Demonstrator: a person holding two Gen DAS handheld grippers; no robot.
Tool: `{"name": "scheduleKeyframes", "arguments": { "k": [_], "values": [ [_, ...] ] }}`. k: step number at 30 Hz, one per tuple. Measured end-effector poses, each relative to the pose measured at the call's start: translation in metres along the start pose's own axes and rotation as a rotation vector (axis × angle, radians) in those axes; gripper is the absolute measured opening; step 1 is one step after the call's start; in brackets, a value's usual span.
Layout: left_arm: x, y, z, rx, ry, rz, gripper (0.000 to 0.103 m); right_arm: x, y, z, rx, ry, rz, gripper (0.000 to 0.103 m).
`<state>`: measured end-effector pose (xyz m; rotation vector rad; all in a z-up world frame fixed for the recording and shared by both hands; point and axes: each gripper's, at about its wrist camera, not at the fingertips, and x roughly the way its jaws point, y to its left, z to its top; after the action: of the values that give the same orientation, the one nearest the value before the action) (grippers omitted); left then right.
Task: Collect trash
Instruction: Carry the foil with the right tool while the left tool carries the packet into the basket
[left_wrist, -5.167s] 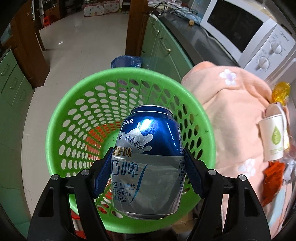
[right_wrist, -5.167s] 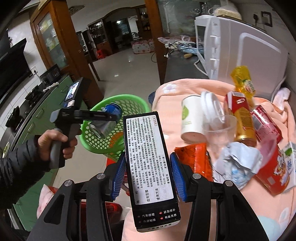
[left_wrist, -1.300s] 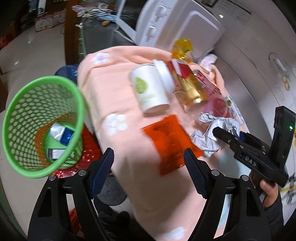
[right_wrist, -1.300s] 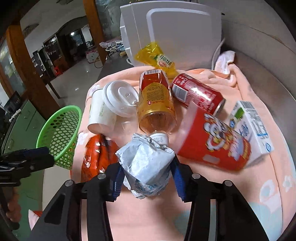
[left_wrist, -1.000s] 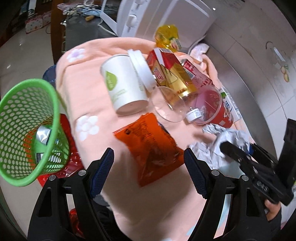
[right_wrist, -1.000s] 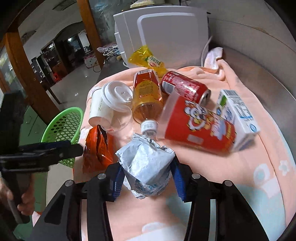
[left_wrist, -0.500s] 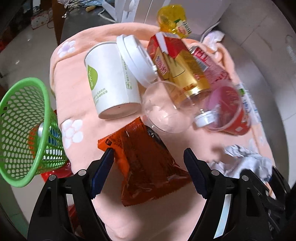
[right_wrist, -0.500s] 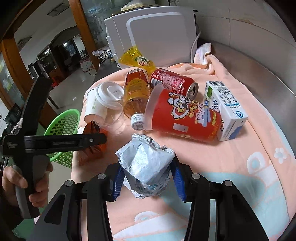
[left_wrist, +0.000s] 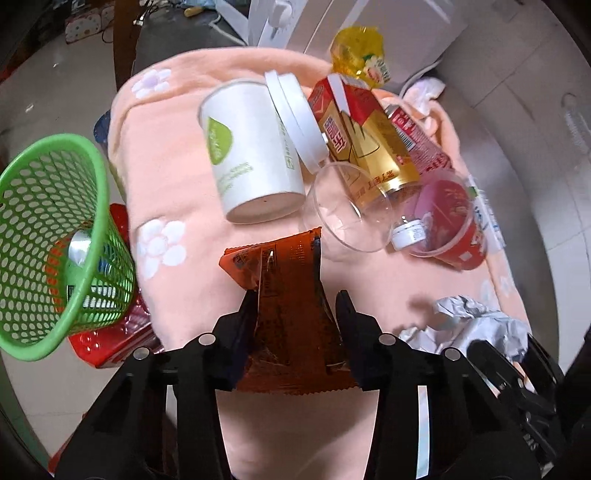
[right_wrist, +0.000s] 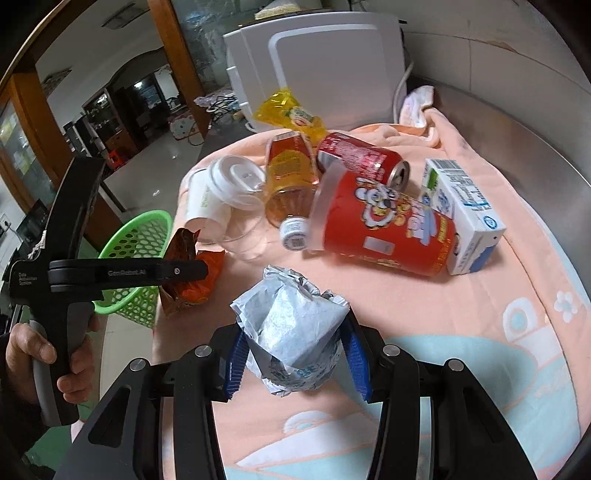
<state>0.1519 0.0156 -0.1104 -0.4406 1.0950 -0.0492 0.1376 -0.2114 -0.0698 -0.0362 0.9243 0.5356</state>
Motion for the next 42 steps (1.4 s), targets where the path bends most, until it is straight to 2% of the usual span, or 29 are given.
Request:
{"name": "scheduleKeyframes", "arguments": {
  "k": [6, 13, 17, 21, 28, 31, 33, 35, 38, 42],
  "values": [
    [-0.036, 0.022, -0.013, -0.01, -0.052, -0.035, 0.039, 0.001, 0.019, 0.007, -0.03, -0.001, 0.049, 0.045],
    [-0.076, 0.065, -0.015, -0.079, -0.129, -0.014, 0.039, 0.01, 0.051, 0.02, -0.097, 0.004, 0.096, 0.045],
    [-0.093, 0.097, -0.012, -0.141, -0.175, 0.023, 0.039, 0.019, 0.074, 0.03, -0.141, 0.009, 0.128, 0.045],
    [-0.109, 0.141, -0.007, -0.216, -0.217, 0.091, 0.039, 0.029, 0.096, 0.039, -0.182, 0.019, 0.155, 0.045],
    [-0.116, 0.201, 0.003, -0.292, -0.233, 0.186, 0.04, 0.054, 0.137, 0.053, -0.233, 0.041, 0.192, 0.045],
    [-0.115, 0.218, 0.005, -0.314, -0.23, 0.202, 0.045, 0.063, 0.153, 0.061, -0.248, 0.042, 0.207, 0.045],
    [-0.113, 0.227, 0.005, -0.331, -0.224, 0.222, 0.054, 0.069, 0.165, 0.067, -0.265, 0.041, 0.214, 0.045],
    [-0.113, 0.234, 0.005, -0.342, -0.225, 0.221, 0.054, 0.076, 0.177, 0.072, -0.28, 0.042, 0.222, 0.045],
    [-0.114, 0.242, 0.002, -0.36, -0.231, 0.224, 0.063, 0.084, 0.186, 0.079, -0.295, 0.047, 0.232, 0.045],
    [-0.118, 0.251, -0.003, -0.38, -0.241, 0.227, 0.065, 0.097, 0.202, 0.086, -0.306, 0.056, 0.249, 0.045]
  ]
}}
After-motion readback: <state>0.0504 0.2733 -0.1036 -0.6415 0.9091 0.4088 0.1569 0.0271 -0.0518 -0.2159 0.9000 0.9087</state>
